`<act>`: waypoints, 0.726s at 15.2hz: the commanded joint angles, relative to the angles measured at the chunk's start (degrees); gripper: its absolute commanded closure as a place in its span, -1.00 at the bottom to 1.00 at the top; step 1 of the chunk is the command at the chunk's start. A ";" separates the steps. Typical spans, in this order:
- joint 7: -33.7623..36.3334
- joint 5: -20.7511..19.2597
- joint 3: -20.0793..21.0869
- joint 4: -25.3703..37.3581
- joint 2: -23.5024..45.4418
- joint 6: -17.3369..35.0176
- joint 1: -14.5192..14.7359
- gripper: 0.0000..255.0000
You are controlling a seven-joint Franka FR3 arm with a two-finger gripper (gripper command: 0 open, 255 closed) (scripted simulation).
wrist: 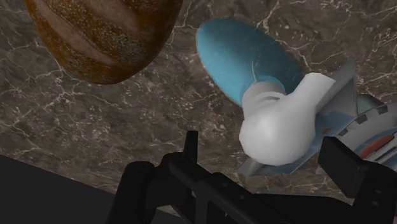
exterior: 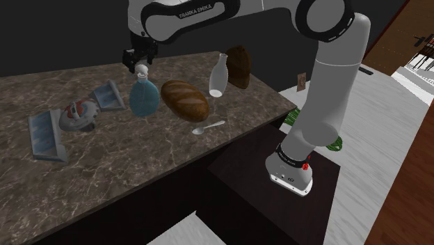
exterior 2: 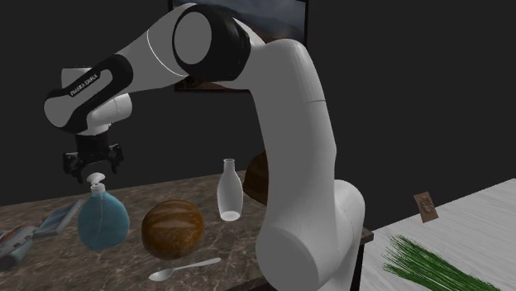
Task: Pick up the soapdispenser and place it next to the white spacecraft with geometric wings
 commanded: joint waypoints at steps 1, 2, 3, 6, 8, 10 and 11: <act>-0.26 0.56 0.28 0.25 -1.72 -1.93 0.01 -1.00; -0.50 0.94 0.45 0.66 -2.76 -3.35 0.01 -1.00; -0.67 1.23 0.57 1.05 -3.54 -4.49 0.01 -1.00; -0.67 1.23 0.56 1.05 -3.54 -4.49 0.02 -1.00; -0.67 1.23 0.56 1.05 -3.54 -4.49 0.02 -1.00; -0.67 1.23 0.56 1.05 -3.54 -4.49 0.02 -1.00; -0.67 1.23 0.56 1.05 -3.54 -4.49 0.02 -1.00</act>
